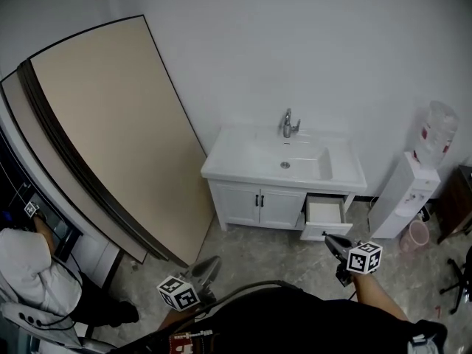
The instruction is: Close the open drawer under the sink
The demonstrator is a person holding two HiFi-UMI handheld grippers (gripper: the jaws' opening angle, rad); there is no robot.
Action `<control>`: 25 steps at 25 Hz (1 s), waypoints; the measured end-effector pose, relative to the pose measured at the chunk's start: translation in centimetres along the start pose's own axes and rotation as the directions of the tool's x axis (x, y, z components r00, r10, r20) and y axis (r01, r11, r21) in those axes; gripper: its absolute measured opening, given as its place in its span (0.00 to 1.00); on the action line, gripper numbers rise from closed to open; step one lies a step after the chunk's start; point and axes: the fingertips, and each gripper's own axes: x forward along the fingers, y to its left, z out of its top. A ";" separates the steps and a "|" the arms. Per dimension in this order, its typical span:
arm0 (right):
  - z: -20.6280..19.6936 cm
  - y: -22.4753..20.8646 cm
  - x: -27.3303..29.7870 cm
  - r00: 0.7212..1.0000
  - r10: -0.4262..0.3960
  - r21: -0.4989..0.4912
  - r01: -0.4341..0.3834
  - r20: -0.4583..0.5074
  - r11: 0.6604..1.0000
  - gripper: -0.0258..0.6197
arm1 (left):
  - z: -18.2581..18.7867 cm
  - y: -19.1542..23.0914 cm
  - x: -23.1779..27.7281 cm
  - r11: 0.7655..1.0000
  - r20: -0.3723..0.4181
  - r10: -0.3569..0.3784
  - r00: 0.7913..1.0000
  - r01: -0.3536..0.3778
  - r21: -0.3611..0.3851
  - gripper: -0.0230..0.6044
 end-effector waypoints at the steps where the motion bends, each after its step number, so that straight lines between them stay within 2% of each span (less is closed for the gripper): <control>1: 0.3 -0.9 0.1 1.000 0.001 -0.003 -0.001 -0.002 1.000 0.04 | -0.1 0.0 1.0 1.000 -0.004 0.000 1.000 0.000 -0.001 0.04; 6: 1.8 -3.9 1.1 1.000 -0.015 -0.007 0.015 0.011 1.000 0.04 | -0.1 1.4 5.0 1.000 -0.043 -0.018 0.999 0.018 0.002 0.04; 12: 2.9 -5.6 4.0 0.996 -0.083 -0.001 0.083 0.018 0.997 0.04 | 1.5 6.1 8.7 0.997 -0.066 -0.075 0.995 0.074 -0.017 0.04; 17: 5.3 -4.9 8.9 0.991 -0.125 -0.008 0.125 0.041 0.992 0.04 | 5.3 11.5 10.9 0.991 -0.077 -0.133 0.988 0.133 -0.006 0.04; 25: 8.1 -3.0 18.0 0.982 -0.180 0.013 0.180 0.059 0.984 0.04 | 11.2 21.4 11.2 0.986 -0.092 -0.169 0.981 0.169 -0.007 0.04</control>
